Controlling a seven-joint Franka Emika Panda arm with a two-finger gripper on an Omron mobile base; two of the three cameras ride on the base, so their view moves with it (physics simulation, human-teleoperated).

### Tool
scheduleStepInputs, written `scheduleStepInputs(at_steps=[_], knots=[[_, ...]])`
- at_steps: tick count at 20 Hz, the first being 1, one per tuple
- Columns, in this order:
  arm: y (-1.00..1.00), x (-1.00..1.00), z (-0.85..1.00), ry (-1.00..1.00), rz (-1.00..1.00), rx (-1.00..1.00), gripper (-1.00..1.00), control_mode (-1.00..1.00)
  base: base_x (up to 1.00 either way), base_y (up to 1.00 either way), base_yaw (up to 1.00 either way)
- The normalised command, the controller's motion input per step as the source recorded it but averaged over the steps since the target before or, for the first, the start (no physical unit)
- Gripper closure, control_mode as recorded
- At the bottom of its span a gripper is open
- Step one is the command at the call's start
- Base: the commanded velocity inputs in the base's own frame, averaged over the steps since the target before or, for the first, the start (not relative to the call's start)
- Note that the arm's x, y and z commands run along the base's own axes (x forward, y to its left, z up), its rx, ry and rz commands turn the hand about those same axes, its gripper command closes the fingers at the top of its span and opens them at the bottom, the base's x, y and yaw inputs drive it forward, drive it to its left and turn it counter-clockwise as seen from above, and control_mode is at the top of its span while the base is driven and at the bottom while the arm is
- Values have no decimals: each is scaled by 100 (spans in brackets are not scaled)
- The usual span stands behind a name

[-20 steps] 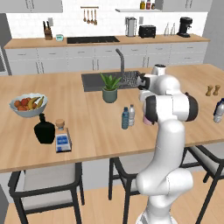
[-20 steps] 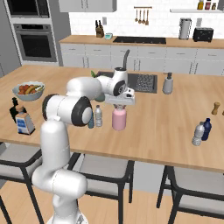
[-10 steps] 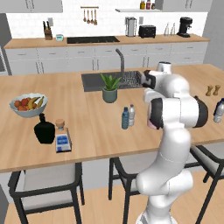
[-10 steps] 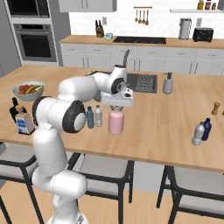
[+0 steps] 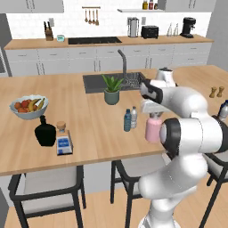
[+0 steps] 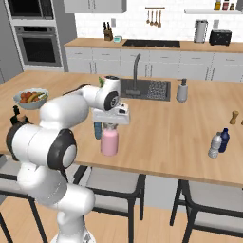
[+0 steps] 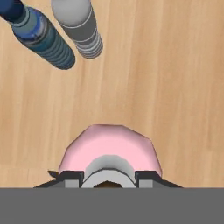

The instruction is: Move the plastic bottles in the middle to the plastics group, and the glass bottles in the middle to the glass group.

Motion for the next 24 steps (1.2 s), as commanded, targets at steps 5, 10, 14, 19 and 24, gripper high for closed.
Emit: scheduleStepInputs(at_steps=[5,10,14,19,24], knots=[[86,-43,0,0,4,0,100,-100,0,0,0],[99,3,0,0,3,0,100,-100,0,0,0],[86,30,0,0,0,0,100,-100,0,0,0],[84,48,0,0,0,0,100,-100,0,0,0],[80,30,9,-10,0,0,100,-100,0,0,0]])
